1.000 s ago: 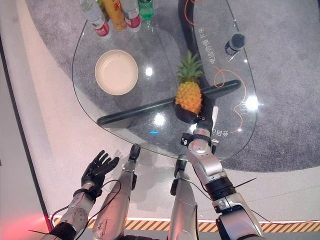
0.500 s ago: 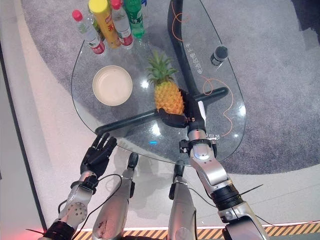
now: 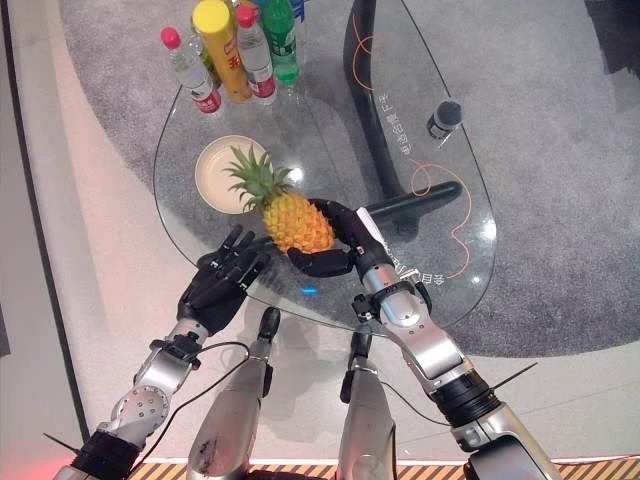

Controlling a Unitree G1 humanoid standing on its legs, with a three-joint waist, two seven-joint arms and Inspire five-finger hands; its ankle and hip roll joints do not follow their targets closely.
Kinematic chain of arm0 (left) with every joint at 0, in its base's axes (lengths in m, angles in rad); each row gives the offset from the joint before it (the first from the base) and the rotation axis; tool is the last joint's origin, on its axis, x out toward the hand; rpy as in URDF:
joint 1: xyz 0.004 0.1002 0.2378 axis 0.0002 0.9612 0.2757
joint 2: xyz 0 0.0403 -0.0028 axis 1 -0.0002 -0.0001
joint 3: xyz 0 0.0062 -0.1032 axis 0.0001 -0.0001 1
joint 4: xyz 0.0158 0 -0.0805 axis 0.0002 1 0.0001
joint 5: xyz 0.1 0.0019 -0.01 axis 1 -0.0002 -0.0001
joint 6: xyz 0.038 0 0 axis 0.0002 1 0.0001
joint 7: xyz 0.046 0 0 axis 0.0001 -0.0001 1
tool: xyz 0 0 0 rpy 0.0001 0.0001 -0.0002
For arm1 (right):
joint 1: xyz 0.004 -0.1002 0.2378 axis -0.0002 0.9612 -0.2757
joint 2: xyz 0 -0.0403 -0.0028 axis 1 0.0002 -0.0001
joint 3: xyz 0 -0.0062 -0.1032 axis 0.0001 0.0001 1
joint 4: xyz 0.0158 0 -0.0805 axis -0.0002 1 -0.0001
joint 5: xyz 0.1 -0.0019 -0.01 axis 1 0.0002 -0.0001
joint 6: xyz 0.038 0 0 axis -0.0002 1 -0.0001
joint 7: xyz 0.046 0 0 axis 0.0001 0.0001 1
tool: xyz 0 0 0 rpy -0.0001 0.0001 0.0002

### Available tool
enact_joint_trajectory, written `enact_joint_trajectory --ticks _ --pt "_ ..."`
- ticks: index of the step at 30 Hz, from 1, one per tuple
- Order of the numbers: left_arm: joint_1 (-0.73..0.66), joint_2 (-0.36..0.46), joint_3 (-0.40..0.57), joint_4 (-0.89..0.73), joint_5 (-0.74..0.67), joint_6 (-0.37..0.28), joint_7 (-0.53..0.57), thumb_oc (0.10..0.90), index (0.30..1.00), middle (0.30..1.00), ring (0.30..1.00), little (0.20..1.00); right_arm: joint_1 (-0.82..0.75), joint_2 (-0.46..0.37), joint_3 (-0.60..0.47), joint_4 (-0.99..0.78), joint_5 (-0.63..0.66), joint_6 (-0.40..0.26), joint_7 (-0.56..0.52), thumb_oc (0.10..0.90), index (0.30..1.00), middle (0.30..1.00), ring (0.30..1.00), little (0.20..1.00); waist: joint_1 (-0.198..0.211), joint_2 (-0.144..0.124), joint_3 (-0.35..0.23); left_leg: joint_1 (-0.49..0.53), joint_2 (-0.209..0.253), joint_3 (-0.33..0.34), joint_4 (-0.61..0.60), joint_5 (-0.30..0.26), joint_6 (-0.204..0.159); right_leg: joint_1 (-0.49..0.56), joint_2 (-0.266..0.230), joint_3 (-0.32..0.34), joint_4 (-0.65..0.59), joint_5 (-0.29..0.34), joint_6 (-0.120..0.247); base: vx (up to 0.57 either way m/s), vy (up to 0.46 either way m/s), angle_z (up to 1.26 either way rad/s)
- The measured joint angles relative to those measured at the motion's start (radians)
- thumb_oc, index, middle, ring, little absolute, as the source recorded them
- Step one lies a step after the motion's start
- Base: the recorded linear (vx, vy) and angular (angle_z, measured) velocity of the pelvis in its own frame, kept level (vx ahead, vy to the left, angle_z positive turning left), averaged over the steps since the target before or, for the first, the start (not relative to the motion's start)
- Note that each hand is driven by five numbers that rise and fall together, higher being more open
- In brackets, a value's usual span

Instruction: Pick up the fruit to the plate

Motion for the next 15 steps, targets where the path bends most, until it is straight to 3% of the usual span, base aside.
enact_joint_trajectory --ticks 15 --pt "-0.058 0.098 -0.027 -0.002 -0.005 0.019 0.0 0.8 0.9 0.9 0.9 0.9 -0.07 -0.065 0.033 0.002 -0.029 0.001 0.083 0.1 0.3 0.3 0.3 0.2 -0.007 -0.018 0.003 -0.008 0.001 -0.006 0.01 0.001 0.001 0.017 0.002 -0.019 -0.016 -0.002 0.002 0.01 -0.014 0.02"
